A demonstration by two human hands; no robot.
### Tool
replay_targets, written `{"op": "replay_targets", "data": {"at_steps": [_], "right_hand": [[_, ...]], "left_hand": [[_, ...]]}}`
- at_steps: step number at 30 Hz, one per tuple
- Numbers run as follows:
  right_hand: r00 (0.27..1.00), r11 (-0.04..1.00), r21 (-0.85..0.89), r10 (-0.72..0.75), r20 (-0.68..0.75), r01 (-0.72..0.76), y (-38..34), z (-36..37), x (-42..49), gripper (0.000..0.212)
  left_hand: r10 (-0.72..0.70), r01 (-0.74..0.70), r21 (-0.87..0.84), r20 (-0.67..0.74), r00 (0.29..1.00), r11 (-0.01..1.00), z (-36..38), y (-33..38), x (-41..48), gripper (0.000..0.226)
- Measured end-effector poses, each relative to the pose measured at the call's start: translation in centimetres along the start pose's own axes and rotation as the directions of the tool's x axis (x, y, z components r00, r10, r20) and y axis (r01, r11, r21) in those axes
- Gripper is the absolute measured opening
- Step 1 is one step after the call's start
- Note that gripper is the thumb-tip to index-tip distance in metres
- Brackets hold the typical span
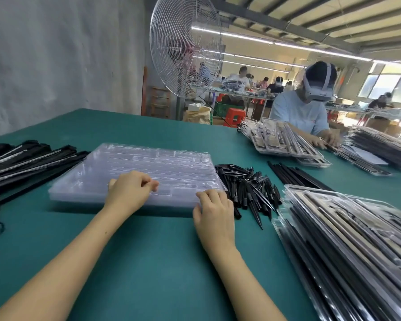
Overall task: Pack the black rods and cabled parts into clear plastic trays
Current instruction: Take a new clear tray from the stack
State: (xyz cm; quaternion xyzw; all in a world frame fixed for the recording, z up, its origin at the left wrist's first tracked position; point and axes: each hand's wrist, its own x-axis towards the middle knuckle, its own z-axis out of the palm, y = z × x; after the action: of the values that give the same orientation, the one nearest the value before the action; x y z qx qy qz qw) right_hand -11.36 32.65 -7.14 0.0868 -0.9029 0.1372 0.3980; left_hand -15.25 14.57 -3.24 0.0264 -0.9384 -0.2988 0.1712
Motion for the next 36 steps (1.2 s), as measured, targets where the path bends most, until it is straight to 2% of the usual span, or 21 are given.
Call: {"op": "replay_targets", "data": {"at_steps": [2, 5, 9, 13, 15, 20, 25, 27, 31, 36], "right_hand": [[1.0, 1.0, 0.001, -0.014, 0.018, 0.014, 0.2, -0.1, 0.0, 0.031], [0.996, 0.999, -0.044, -0.026, 0.082, 0.029, 0.1, 0.1, -0.1, 0.03], [0.957, 1.0, 0.009, 0.026, 0.289, -0.029, 0.5, 0.4, 0.1, 0.02], [0.917, 0.996, -0.083, 0.07, 0.393, -0.04, 0.4, 1.1, 0.8, 0.047], [0.888, 0.99, -0.127, 0.108, 0.447, -0.057, 0.0, 1.4, 2.0, 0.053], [0.784, 0.975, -0.184, 0.21, 0.585, -0.124, -0.5, 2.6, 5.5, 0.047], [0.676, 0.973, -0.072, 0.206, 0.708, -0.22, -0.2, 3.3, 7.4, 0.037], [0.658, 0.981, -0.119, 0.193, 0.728, -0.156, -0.1, 3.4, 8.2, 0.046], [0.554, 0.969, -0.233, 0.154, 0.818, 0.075, 0.4, 3.7, 9.3, 0.078], [0.552, 0.966, -0.244, 0.155, 0.819, 0.09, 1.2, 4.3, 10.6, 0.098]], "left_hand": [[0.012, -0.012, -0.025, -0.014, 1.0, 1.0, 0.1, 0.0, -0.2, 0.032], [0.0, -0.011, -0.184, -0.061, 0.998, 0.983, -0.4, 0.4, -0.2, 0.032], [-0.003, -0.064, -0.344, -0.19, 0.982, 0.937, -1.4, 1.1, 0.2, 0.029], [0.058, -0.145, -0.355, -0.246, 0.968, 0.924, -1.3, 1.1, 0.2, 0.02], [0.083, -0.182, -0.337, -0.289, 0.954, 0.924, -1.3, 1.1, 0.4, 0.017], [0.114, -0.283, -0.3, -0.475, 0.873, 0.911, -0.7, 1.1, 0.5, 0.014], [0.058, -0.293, -0.343, -0.557, 0.829, 0.893, -0.8, 1.7, 0.8, 0.011], [0.037, -0.306, -0.386, -0.569, 0.822, 0.87, -1.0, 1.6, 1.1, 0.011], [-0.016, -0.311, -0.442, -0.596, 0.803, 0.842, -1.0, 2.2, 0.9, 0.015], [-0.046, -0.281, -0.469, -0.572, 0.819, 0.837, -1.2, 2.1, 1.1, 0.012]]}}
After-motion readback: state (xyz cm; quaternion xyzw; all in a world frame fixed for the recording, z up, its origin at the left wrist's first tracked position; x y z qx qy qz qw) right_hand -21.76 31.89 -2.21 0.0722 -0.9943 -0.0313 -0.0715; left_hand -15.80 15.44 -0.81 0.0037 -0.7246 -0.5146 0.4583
